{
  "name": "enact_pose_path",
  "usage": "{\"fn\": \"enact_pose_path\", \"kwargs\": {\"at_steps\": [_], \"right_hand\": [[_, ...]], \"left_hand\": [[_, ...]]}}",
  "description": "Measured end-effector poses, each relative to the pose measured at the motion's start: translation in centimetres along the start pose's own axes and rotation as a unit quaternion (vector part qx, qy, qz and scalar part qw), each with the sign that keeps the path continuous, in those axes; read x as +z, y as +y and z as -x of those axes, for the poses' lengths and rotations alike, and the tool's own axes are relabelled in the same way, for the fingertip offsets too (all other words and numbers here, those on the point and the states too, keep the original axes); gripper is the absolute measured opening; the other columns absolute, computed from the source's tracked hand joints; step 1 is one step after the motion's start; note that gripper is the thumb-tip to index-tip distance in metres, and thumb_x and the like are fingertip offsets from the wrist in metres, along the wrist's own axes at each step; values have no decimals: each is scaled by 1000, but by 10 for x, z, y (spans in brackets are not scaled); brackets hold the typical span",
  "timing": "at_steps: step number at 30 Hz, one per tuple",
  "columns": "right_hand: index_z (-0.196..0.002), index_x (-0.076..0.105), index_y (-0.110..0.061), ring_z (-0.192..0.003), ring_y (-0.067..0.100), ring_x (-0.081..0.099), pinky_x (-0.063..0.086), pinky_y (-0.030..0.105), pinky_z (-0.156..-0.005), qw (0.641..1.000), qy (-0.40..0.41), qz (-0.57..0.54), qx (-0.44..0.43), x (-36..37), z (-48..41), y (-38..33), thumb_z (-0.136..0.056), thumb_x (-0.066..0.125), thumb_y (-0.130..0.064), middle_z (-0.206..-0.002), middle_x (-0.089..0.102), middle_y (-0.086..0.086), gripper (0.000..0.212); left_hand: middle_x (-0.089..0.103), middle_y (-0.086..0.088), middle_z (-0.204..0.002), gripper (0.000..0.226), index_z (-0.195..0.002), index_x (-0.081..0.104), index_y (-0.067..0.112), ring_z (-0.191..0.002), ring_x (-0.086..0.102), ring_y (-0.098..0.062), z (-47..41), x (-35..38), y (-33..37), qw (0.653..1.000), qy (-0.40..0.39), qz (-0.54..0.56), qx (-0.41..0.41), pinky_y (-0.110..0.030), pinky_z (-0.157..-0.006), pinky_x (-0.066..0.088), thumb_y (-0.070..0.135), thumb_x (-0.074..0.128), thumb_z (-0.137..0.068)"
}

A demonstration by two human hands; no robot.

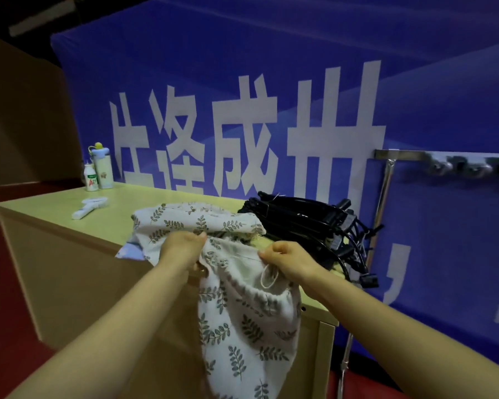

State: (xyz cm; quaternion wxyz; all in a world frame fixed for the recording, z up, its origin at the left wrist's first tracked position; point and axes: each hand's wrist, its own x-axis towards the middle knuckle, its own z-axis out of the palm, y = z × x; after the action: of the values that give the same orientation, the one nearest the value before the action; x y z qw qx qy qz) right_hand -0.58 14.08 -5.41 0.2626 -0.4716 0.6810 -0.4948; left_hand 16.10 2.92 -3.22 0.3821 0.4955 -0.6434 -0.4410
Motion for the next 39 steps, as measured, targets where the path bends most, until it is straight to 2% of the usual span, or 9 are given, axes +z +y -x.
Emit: {"fn": "enact_pose_path", "kwargs": {"at_steps": [4, 6, 9, 12, 15, 22, 28, 31, 39], "right_hand": [[-74, 60, -11, -46, 15, 60, 50, 25, -47, 996, -78, 33, 11, 9, 6, 15, -94, 57, -21, -62, 62, 8, 23], [-68, 60, -17, -59, 15, 57, 47, 29, -59, 994, -45, 97, -17, 11, 2, 20, -91, 60, -27, -65, 62, 2, 26], [-71, 62, -15, -63, 12, 52, 41, 28, -62, 989, 19, 143, -30, 2, -3, 22, -91, 59, -30, -67, 58, -1, 26], [-77, 66, -15, -65, 14, 57, 46, 31, -63, 979, 69, 191, -26, -18, -8, 24, -91, 60, -33, -71, 62, -2, 24], [-87, 70, -14, -72, 14, 62, 50, 32, -69, 976, 74, 201, -19, -40, -18, 26, -90, 61, -32, -79, 68, -1, 20], [-95, 71, -11, -86, 22, 65, 53, 34, -76, 936, 99, 337, -24, -68, -48, 39, -92, 55, -13, -92, 70, 4, 16], [-86, 68, -1, -85, 40, 65, 39, 35, -53, 863, 73, 500, -16, -61, -74, 62, -80, 55, 1, -91, 67, 23, 14], [-70, 53, -13, -61, 31, 46, 28, 27, -47, 822, 70, 566, -2, -56, -76, 63, -83, 55, 0, -69, 52, 10, 19], [-83, 54, -13, -63, 27, 47, 25, 27, -44, 769, 54, 637, -18, -53, -80, 64, -85, 53, 3, -68, 48, 3, 16]], "left_hand": [[57, -17, -71, 22, -76, 49, 2, -60, 57, -25, 4, 15, -10, 957, -40, 234, -165, -32, -48, 57, 7, 46, -97], [57, -15, -55, 27, -72, 48, 2, -45, 56, -23, -2, 22, -17, 944, -57, 261, -196, -28, -52, 55, 2, 42, -97], [53, -7, -33, 32, -66, 50, 6, -23, 49, -15, -7, 26, -20, 941, -115, 250, -197, -15, -32, 40, 6, 37, -96], [67, -12, -78, 21, -86, 58, 7, -73, 66, -22, -10, 35, -16, 955, -159, 214, -131, -31, -73, 52, 16, 44, -99], [59, -13, -127, 26, -114, 60, 10, -123, 52, -27, -12, 45, -13, 965, -179, 188, -45, -44, -111, 36, 26, 48, -97], [48, 0, -138, 42, -136, 47, 11, -135, 39, -24, -16, 65, -18, 965, -194, 176, -25, -44, -117, 26, 27, 47, -98], [47, -13, -144, 43, -136, 47, 11, -135, 42, -29, -22, 67, -25, 966, -182, 181, -34, -47, -116, 28, 28, 48, -96], [48, -12, -144, 44, -137, 46, 10, -135, 43, -29, -26, 68, -24, 969, -170, 174, -48, -47, -116, 29, 28, 49, -96], [54, -16, -138, 57, -128, 55, 9, -129, 49, -34, -46, 79, -39, 971, -156, 169, -62, -52, -111, 35, 41, 55, -81]]}}
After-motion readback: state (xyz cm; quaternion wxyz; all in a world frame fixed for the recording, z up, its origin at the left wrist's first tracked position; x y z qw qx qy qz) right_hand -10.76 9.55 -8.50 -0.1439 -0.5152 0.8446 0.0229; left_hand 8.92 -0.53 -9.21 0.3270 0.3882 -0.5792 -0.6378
